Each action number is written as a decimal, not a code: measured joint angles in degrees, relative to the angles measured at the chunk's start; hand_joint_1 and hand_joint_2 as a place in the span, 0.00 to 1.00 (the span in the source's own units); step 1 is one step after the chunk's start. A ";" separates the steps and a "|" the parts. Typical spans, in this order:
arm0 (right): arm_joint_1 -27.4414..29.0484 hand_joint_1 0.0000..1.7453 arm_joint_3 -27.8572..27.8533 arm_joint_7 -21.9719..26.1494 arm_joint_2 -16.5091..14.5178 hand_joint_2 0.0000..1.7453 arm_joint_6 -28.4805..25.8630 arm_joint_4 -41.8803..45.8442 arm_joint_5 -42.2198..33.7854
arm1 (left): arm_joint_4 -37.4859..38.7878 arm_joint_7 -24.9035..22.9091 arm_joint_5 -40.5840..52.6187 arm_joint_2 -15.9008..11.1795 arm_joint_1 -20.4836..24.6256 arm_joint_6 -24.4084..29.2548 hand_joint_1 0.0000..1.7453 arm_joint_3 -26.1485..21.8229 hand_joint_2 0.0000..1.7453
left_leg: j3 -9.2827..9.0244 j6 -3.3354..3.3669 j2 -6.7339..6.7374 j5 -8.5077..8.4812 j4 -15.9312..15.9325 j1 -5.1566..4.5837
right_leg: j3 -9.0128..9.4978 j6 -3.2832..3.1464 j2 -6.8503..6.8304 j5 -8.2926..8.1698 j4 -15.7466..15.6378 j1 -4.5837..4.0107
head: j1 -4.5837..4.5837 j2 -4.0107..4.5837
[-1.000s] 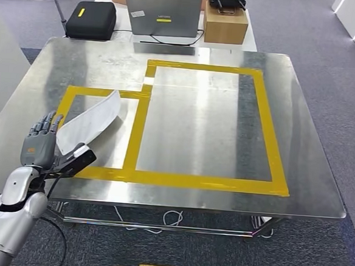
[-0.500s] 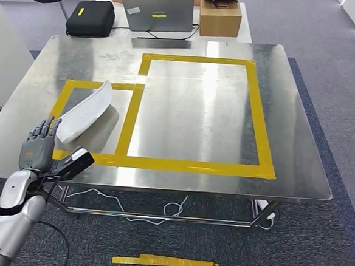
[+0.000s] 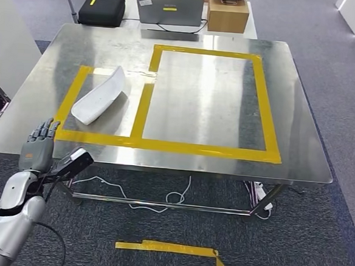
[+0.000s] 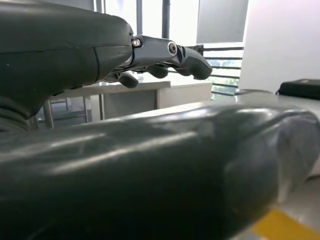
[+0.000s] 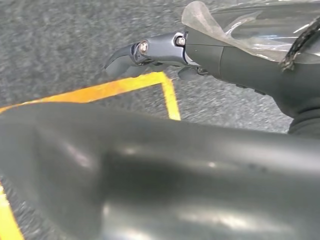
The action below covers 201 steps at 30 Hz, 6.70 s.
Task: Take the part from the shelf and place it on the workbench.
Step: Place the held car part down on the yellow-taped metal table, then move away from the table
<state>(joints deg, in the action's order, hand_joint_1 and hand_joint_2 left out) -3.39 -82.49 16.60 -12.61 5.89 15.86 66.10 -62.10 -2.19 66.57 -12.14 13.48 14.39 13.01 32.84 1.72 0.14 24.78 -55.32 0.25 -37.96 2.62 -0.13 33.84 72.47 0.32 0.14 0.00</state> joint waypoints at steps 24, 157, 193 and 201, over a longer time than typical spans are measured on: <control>0.67 0.00 -0.38 -3.89 -2.82 0.00 2.32 5.64 -2.82 | 23.51 7.72 -18.75 6.78 -12.05 0.22 0.00 -14.82 0.00 | -6.42 -0.74 0.15 4.75 0.52 -0.27 | 2.11 -1.32 -0.39 -8.66 -15.13 -0.22 | 0.50 0.01; 0.54 0.00 -2.46 -6.28 -4.69 0.00 4.26 11.43 -13.06 | 48.19 6.63 -19.27 20.39 -14.59 -0.49 0.00 -32.90 0.00 | -2.73 -0.01 0.59 2.56 -0.58 -0.62 | 9.55 -1.65 -0.02 -3.39 -16.03 -0.22 | -0.78 0.00; 0.49 0.00 -2.46 -5.02 -3.30 0.00 2.10 7.94 -12.96 | 48.17 5.75 -16.91 20.27 -14.45 -0.69 0.00 -34.17 0.00 | -2.06 -0.54 0.54 1.89 -0.81 -0.76 | 9.70 -2.67 -0.10 -3.88 -17.47 -0.46 | -0.75 0.01; 0.47 0.00 -2.37 -4.05 -2.49 0.00 0.66 6.61 -11.26 | 48.17 5.71 -16.09 20.26 -14.22 -0.64 0.00 -34.51 0.00 | -1.92 -0.11 0.49 2.09 -1.20 -0.95 | 9.74 -2.31 -0.14 -4.02 -17.51 -0.26 | -0.73 0.00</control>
<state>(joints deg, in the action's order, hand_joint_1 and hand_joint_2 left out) -2.92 -84.86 12.54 -15.10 6.55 22.46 54.84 -13.92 3.52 50.48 8.13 -0.74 13.75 -21.51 30.92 1.62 0.63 26.87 -56.52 -0.70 -28.22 0.30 -0.27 29.82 54.96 0.06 -0.59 0.00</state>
